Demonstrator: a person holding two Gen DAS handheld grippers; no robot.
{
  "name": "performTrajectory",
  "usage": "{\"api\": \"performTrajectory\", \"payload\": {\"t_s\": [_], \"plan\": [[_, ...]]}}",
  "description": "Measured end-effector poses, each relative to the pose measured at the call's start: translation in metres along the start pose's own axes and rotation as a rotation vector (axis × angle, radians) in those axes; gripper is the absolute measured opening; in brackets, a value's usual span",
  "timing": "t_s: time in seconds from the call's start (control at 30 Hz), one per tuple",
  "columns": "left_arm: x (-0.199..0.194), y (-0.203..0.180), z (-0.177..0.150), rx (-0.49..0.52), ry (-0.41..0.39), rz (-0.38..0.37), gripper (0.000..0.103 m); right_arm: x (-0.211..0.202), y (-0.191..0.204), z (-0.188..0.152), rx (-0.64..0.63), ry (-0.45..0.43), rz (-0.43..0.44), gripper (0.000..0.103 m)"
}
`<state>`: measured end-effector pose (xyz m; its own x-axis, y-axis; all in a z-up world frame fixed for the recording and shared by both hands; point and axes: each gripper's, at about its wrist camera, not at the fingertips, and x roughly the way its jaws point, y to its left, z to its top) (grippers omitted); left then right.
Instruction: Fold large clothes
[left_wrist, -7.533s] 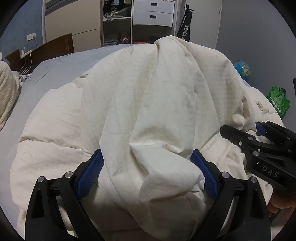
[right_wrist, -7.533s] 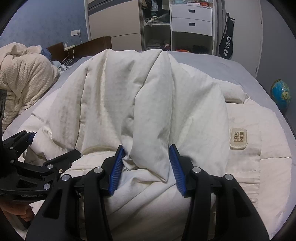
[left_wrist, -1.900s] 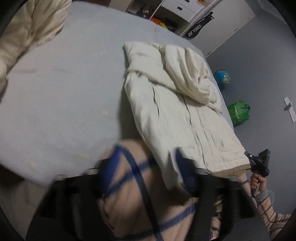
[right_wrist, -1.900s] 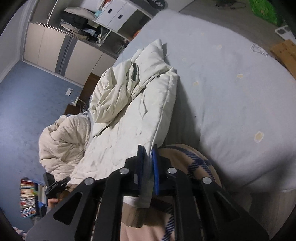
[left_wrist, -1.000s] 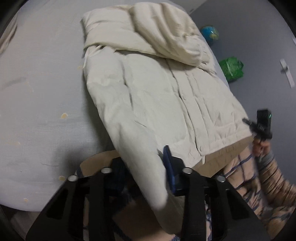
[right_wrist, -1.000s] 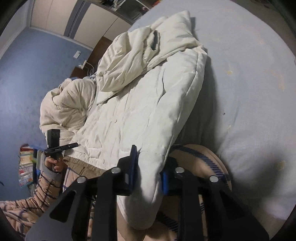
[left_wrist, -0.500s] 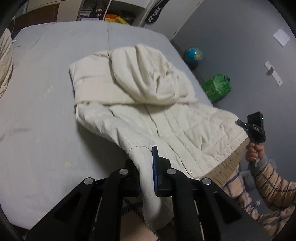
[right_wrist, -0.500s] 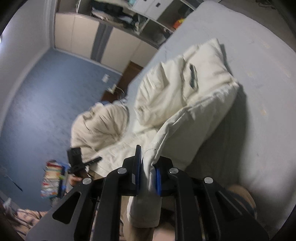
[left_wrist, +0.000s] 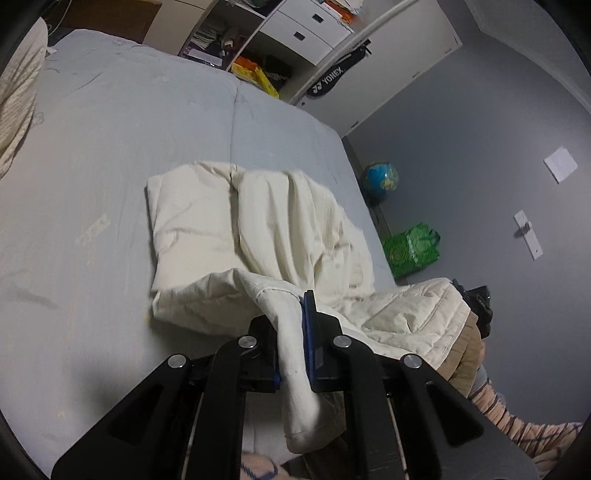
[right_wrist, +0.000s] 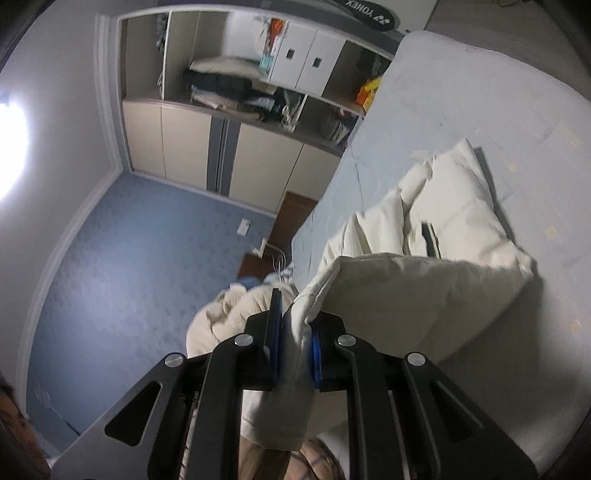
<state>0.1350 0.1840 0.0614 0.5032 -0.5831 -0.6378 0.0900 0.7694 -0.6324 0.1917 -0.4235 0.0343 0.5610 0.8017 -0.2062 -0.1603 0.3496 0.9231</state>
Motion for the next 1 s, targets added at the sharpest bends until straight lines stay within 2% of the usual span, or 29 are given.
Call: {"api": "performTrajectory", "payload": {"t_s": [0.33,0.57,0.77,0.9,1.0], "plan": [[0.038,0.027,0.079,-0.075,0.005,0.001,0.009,0.053,-0.029,0.073,0.114,-0.057,-0.048,0.011],[0.088,0.059,0.128,-0.144,0.041,0.055,0.010,0.094,-0.067,0.112,0.194,-0.068,-0.126,0.011],[0.137,0.105,0.143,-0.279,0.074,0.109,0.014,0.136,-0.122,0.132,0.331,-0.052,-0.243,0.014],[0.167,0.130,0.140,-0.347,0.149,0.185,0.017,0.156,-0.153,0.131,0.415,-0.022,-0.311,0.018],[0.164,0.136,0.136,-0.377,0.135,0.149,0.021,0.158,-0.157,0.132,0.391,-0.003,-0.325,0.019]]}}
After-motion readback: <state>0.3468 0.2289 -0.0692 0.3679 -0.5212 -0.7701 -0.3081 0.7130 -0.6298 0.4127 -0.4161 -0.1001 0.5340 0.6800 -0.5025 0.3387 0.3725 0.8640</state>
